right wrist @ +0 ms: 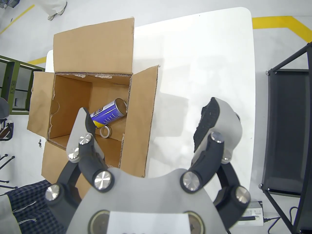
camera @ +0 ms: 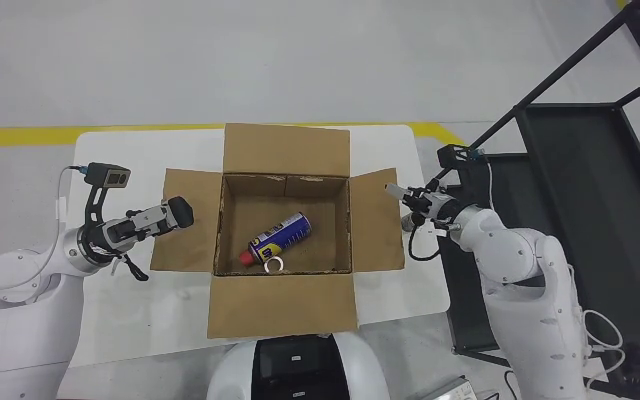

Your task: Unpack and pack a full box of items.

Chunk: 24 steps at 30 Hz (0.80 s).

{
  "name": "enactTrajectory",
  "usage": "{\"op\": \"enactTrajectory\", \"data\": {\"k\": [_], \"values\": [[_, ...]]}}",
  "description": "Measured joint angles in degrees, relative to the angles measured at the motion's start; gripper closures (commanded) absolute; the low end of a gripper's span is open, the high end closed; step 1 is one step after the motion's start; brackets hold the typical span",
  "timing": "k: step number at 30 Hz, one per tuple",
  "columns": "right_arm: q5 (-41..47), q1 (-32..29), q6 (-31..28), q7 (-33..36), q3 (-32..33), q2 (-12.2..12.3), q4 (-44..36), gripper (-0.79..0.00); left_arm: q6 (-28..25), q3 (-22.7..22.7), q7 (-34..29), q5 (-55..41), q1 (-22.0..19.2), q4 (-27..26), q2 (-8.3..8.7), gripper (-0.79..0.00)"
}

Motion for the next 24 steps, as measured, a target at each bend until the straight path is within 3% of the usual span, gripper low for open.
{"op": "enactTrajectory", "data": {"k": [4, 11, 24], "values": [[-0.68, 0.4, -1.8, 0.34, -0.28, 0.21, -0.22, -0.785, 0.0, 0.0, 0.0, 0.0, 0.0, 0.0, 0.0, -0.785], [-0.24, 7.35, -13.1, 4.75, -7.37, 0.71, -1.89, -0.785, 0.0, 0.0, 0.0, 0.0, 0.0, 0.0, 0.0, -0.785], [-8.72, 24.16, -30.9, 22.17, -28.17, 0.76, 12.67, -0.785, 0.0, 0.0, 0.0, 0.0, 0.0, 0.0, 0.0, -0.785]]}}
